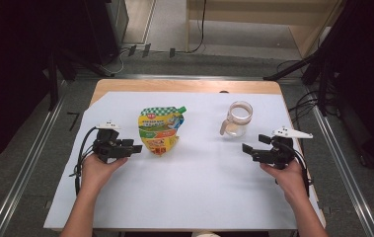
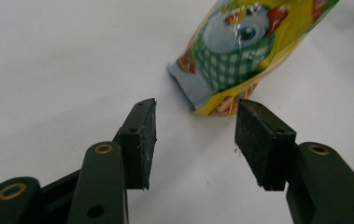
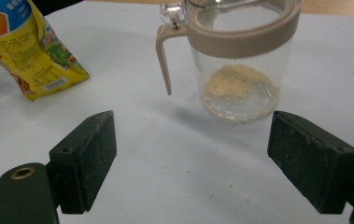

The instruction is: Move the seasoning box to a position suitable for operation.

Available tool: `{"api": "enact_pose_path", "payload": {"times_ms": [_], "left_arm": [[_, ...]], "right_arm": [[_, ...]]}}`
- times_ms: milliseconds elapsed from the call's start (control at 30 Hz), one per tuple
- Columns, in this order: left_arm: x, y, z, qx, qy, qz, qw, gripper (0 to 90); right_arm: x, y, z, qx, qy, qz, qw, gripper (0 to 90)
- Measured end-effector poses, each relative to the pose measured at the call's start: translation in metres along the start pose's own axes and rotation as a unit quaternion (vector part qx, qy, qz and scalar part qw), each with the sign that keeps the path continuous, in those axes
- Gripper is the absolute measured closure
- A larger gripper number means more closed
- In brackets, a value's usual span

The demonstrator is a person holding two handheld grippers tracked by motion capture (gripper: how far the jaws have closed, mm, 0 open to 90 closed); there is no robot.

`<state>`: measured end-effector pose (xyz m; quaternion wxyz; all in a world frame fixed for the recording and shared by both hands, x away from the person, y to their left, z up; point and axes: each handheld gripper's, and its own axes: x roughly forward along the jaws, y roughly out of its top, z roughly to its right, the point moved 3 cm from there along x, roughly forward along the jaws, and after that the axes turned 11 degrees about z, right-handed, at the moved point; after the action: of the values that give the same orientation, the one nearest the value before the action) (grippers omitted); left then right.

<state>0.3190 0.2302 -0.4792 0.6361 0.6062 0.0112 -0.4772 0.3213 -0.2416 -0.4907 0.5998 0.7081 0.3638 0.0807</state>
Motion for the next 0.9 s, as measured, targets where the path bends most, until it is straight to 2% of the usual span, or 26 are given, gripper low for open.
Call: {"api": "enact_pose_path", "payload": {"times_ms": [167,233,367,433,500,600,700,900], "left_arm": [[0.0009,0.0021,0.0035,0.014,0.0,0.001,0.9999,43.7],[0.0016,0.0023,0.0042,0.015,0.0,-0.003,0.9999,41.9],[0.0014,0.0026,0.006,0.018,-0.003,-0.004,0.9998,40.8],[0.0012,0.0026,0.0057,0.014,-0.003,-0.006,0.9999,41.0],[0.0015,0.0018,0.0042,0.006,-0.005,-0.012,0.9999,41.9],[0.0015,0.0009,0.004,0.011,-0.005,-0.011,0.9999,42.4],[0.001,0.0012,0.0057,0.017,-0.009,-0.009,0.9998,42.4],[0.0001,0.0004,0.0075,0.017,-0.013,-0.011,0.9997,42.0]], "right_arm": [[-0.0003,0.0013,-0.0019,-0.012,-0.015,-0.003,0.9998,18.4],[0.0001,0.0005,-0.0028,-0.018,-0.013,-0.007,0.9997,23.4],[0.002,-0.0005,-0.0036,-0.024,-0.01,-0.011,0.9996,26.7],[0.0027,-0.0006,-0.0037,-0.026,-0.003,-0.012,0.9996,34.0],[0.0031,-0.0004,-0.0037,-0.027,-0.005,-0.013,0.9996,36.7],[0.0042,-0.0001,-0.0029,-0.024,0.0,-0.017,0.9996,36.9],[0.0041,-0.0001,-0.0023,-0.028,-0.007,-0.017,0.9994,36.1],[0.0058,-0.0002,0.0012,-0.024,-0.015,-0.015,0.9995,34.2]]}}
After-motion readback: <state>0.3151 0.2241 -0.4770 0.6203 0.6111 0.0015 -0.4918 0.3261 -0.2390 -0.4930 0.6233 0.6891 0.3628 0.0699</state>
